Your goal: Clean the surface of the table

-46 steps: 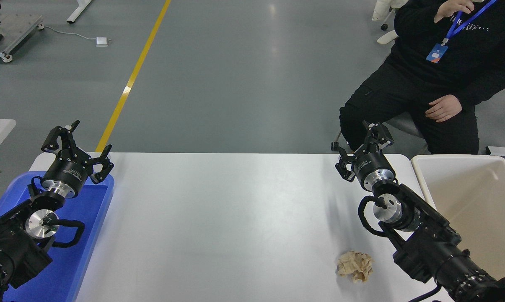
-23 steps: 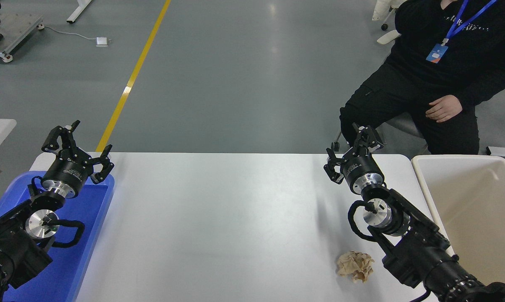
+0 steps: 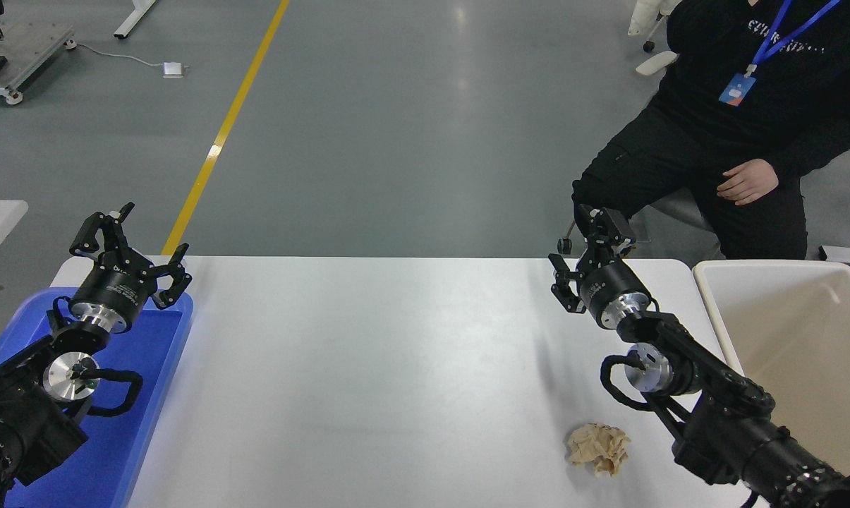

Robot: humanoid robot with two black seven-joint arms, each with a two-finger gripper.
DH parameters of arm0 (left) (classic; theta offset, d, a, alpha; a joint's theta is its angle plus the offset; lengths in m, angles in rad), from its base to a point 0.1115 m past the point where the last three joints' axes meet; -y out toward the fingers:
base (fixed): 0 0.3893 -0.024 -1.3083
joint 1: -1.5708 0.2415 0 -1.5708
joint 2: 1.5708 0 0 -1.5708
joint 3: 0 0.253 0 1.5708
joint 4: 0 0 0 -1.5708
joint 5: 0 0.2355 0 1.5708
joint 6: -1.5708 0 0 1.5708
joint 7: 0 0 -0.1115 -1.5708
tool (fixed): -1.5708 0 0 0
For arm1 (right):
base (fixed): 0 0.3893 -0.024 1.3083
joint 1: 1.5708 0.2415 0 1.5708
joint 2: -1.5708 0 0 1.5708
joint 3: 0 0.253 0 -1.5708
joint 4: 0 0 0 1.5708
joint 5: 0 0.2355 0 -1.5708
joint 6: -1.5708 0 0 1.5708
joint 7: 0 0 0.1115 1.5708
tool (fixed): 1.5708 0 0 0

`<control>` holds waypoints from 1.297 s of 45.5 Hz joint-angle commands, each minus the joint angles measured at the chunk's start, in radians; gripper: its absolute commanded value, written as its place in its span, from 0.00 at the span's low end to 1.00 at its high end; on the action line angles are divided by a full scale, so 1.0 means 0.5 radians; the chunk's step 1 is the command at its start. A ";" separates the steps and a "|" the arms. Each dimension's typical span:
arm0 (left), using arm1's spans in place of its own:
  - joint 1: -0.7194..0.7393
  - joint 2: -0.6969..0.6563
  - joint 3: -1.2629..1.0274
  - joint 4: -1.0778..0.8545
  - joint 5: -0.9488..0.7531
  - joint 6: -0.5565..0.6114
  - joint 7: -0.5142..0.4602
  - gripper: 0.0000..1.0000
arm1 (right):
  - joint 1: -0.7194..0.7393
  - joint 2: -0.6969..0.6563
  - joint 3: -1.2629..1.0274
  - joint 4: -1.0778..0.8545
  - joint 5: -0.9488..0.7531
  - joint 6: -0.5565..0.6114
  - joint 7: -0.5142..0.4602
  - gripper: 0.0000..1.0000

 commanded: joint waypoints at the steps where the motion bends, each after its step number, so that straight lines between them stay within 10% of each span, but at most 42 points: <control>1: 0.000 0.000 0.000 0.000 0.000 0.000 0.000 1.00 | 0.162 -0.669 -0.602 0.548 -0.240 0.001 -0.018 1.00; 16: 0.000 0.000 0.000 0.000 0.000 0.000 0.000 1.00 | 0.540 -1.130 -1.578 0.892 -0.415 0.068 -0.165 1.00; 28: 0.000 0.000 0.000 0.000 0.000 0.000 0.000 1.00 | 0.997 -1.247 -2.229 1.224 -0.391 0.102 -0.638 1.00; 59: 0.000 0.000 0.000 0.000 0.000 0.000 0.000 1.00 | 0.976 -0.879 -2.312 1.331 0.392 0.130 -1.101 1.00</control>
